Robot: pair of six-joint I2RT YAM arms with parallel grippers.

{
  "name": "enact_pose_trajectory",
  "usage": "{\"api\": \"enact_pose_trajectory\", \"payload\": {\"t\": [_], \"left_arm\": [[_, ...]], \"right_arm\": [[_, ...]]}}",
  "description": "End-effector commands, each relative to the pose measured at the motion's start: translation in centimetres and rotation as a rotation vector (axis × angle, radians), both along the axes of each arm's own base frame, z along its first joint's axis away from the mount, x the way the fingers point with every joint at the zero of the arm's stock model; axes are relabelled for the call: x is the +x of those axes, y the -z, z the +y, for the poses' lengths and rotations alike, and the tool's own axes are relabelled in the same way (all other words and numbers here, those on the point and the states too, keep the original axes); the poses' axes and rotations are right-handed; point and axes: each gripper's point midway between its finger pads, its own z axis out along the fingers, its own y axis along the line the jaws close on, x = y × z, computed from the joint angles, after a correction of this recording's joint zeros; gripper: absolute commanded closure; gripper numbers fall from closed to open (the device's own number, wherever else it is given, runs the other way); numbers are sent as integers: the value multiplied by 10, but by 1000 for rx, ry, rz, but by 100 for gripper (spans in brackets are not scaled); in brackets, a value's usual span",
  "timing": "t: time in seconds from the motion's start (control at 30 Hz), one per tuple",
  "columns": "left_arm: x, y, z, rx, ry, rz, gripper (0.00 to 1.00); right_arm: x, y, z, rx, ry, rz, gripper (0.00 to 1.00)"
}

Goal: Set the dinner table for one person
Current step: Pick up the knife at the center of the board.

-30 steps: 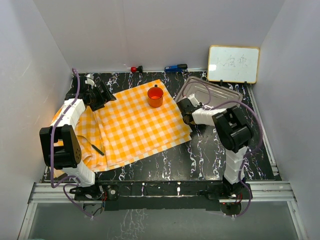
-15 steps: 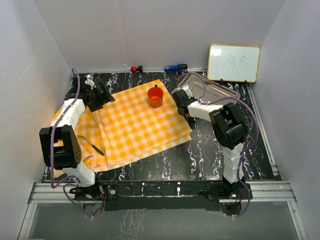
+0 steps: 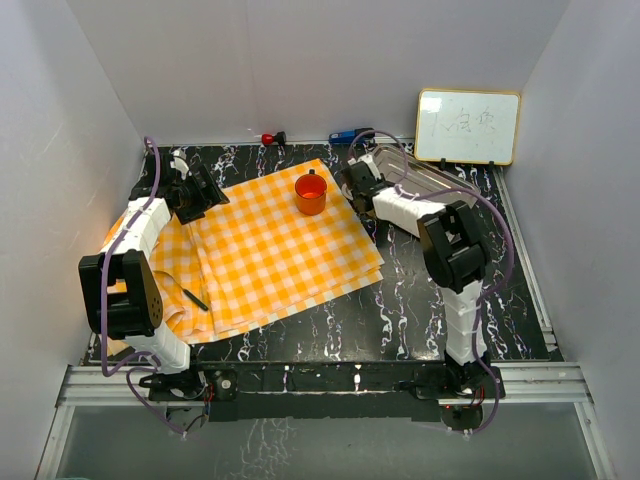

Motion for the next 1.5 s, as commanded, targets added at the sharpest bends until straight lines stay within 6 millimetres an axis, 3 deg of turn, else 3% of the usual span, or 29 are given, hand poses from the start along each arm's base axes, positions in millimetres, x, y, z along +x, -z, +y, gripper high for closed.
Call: {"api": "enact_pose_trajectory", "payload": {"t": [0.0, 0.07, 0.2, 0.3, 0.4, 0.53, 0.73, 0.97, 1.3, 1.47], "left_arm": [[-2, -27, -2, -1, 18, -61, 17], [-2, -27, -3, -4, 19, -60, 16], [-2, -26, -6, -24, 27, -60, 16], [-1, -27, -11, -45, 42, -72, 16], [-2, -27, -12, -49, 45, -80, 16], [-2, -25, -15, -65, 55, -87, 16], [0, -21, -21, -106, 66, -96, 16], [0, -17, -19, -95, 59, -84, 16], [1, -8, -18, -94, 58, -65, 16], [2, -9, -16, -83, 54, -65, 16]], "right_arm": [[0, -36, -38, 104, 58, 43, 70], [-2, -45, -54, 177, 37, 76, 70], [-3, -56, -65, 175, -140, 96, 69], [-8, -46, -86, 181, -136, 165, 69], [-13, -38, -101, 294, -140, 210, 69], [-27, -31, -100, 418, -179, 230, 69], [-50, -1, -108, 408, -130, 290, 70], [-62, 16, -108, 419, -112, 304, 71], [-69, 44, -113, 408, -54, 348, 73], [-58, 46, -120, 389, 28, 251, 75]]}}
